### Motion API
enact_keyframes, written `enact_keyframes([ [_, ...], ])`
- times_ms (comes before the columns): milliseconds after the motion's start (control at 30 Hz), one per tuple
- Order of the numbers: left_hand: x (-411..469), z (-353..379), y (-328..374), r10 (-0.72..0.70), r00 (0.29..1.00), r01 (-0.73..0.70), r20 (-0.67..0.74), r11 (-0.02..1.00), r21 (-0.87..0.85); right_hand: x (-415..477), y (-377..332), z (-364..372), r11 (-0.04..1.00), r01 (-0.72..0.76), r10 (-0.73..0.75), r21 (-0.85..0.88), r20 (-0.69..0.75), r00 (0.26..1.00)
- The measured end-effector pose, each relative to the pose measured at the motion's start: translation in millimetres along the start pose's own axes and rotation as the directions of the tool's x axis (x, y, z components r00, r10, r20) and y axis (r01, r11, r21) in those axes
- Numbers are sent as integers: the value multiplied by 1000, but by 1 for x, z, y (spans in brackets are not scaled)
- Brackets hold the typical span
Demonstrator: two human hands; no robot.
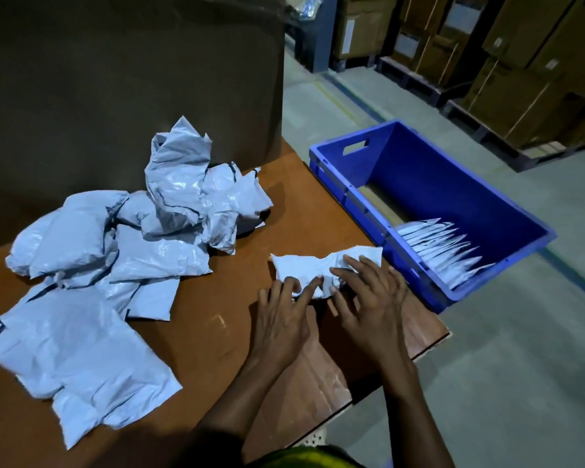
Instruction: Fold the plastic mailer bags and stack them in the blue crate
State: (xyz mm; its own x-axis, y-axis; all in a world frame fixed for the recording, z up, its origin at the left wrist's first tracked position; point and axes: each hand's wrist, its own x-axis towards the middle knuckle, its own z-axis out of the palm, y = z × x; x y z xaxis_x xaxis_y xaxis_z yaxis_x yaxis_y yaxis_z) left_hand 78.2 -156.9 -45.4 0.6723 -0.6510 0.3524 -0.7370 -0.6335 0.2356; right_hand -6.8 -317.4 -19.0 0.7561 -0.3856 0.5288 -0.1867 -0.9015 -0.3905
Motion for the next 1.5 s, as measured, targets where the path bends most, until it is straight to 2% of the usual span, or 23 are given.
enact_keyframes([
  [167, -2, 0, -9, 27, 993, -22, -112, 999, 46, -1, 19, 12, 1000, -25, 24, 4, 131, 991],
  [300, -7, -4, -22, -77, 993, 79, -95, 997, 22, 1, 25, 20, 996, -94, 87, 8, 294, 952],
  [433, -7, -2, -15, -127, 986, 126, -110, 992, -21, -3, 25, 23, 977, -188, 131, 97, 420, 898],
  [533, 8, -7, -4, -41, 991, 30, -130, 996, -84, 3, 22, 20, 983, -165, 129, 79, 336, 933],
  [600, 24, -4, 1, 15, 997, -23, -75, 994, -104, 9, 14, 19, 994, -101, 92, 31, 212, 973],
  [667, 40, 5, 1, -11, 1000, 12, 21, 996, -84, 17, 5, 22, 999, -43, 42, 4, 137, 990],
  [733, 49, 18, -3, -74, 987, 79, 146, 997, -27, 22, 1, 27, 998, -63, 60, 11, 190, 980],
  [800, 49, 31, -8, -84, 977, 82, 195, 996, 18, 16, 4, 35, 992, -122, 124, -25, 275, 953],
  [1033, 33, 30, -6, -21, 991, 19, 129, 1000, 16, -15, 25, 30, 974, -214, 225, -68, 290, 930],
  [1133, 34, 31, -6, -37, 988, 32, 147, 999, 38, -18, 28, 22, 961, -219, 257, -166, 263, 930],
  [1200, 37, 31, -6, -52, 979, 46, 195, 998, 36, -8, 23, 16, 957, -168, 220, -237, 214, 952],
  [1267, 39, 29, -4, -47, 973, 39, 228, 998, 40, 7, 15, 14, 976, -102, 140, -194, 194, 971],
  [1400, 55, 15, 1, -82, 975, 76, 206, 996, 38, 39, 5, 33, 998, -54, 47, 12, 313, 948],
  [1500, 64, 20, -2, -80, 965, 79, 251, 997, 13, 40, 13, 59, 999, -37, 39, -11, 371, 928],
])
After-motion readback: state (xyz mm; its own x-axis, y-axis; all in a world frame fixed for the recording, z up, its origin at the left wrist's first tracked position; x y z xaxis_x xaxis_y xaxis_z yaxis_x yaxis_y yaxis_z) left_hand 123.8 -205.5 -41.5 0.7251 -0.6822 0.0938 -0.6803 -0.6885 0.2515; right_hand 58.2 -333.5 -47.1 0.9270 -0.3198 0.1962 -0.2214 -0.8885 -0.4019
